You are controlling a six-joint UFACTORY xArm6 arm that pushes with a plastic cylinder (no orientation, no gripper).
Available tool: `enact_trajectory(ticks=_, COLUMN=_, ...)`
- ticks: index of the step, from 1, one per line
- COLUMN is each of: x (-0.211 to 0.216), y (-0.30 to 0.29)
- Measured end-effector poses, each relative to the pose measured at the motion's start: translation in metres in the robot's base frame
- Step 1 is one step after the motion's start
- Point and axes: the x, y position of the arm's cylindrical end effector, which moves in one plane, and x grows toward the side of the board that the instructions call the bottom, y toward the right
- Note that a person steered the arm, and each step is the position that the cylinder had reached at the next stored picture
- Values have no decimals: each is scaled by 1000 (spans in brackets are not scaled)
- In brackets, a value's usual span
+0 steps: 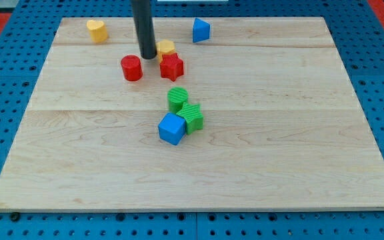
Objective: Slide the yellow hexagon towards the top right
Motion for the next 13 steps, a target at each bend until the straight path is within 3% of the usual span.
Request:
enact_trajectory(ticks=3, x=-25, y=40)
enact_trajectory(ticks=7, x=-27, y=121)
enact_trajectory(ticks=8, x=-6, y=138)
enact_trajectory(ticks=10, x=-18, y=215)
enact_trajectory(ticks=11, x=-55, y=227)
enact_trajectory(ticks=13, x=-81, y=187)
